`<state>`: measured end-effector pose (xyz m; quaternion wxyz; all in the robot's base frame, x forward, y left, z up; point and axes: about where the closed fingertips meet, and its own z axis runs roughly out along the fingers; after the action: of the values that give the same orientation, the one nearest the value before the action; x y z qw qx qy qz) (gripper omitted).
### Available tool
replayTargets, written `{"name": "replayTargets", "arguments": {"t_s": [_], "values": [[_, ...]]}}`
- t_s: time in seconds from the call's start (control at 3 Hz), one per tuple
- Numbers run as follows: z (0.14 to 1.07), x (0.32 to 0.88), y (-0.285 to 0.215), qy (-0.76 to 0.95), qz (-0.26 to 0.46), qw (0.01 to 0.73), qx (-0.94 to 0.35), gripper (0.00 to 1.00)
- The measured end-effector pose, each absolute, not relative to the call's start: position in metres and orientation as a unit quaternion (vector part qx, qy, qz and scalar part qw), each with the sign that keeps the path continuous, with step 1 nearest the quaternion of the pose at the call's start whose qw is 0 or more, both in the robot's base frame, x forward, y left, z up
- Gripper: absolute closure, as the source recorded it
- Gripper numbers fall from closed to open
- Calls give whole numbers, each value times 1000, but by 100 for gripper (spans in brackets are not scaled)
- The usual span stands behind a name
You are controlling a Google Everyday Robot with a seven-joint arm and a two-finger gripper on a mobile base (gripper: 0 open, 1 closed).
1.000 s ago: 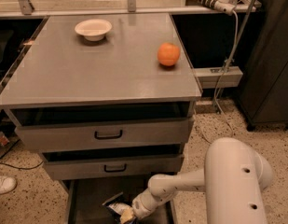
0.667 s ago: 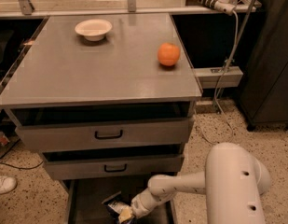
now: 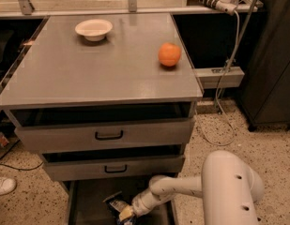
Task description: Place blue chip bag into bottom drawer
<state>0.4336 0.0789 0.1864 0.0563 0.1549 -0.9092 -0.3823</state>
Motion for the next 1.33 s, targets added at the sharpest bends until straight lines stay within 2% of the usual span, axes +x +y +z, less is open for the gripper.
{"name": "replayTargets", "arguments": {"t_s": [0.67, 1.0, 1.33], "values": [[161, 435, 83, -903, -400, 65, 146, 100], [160, 435, 83, -902, -400, 65, 146, 83], [160, 435, 83, -902, -400, 65, 146, 60]]}}
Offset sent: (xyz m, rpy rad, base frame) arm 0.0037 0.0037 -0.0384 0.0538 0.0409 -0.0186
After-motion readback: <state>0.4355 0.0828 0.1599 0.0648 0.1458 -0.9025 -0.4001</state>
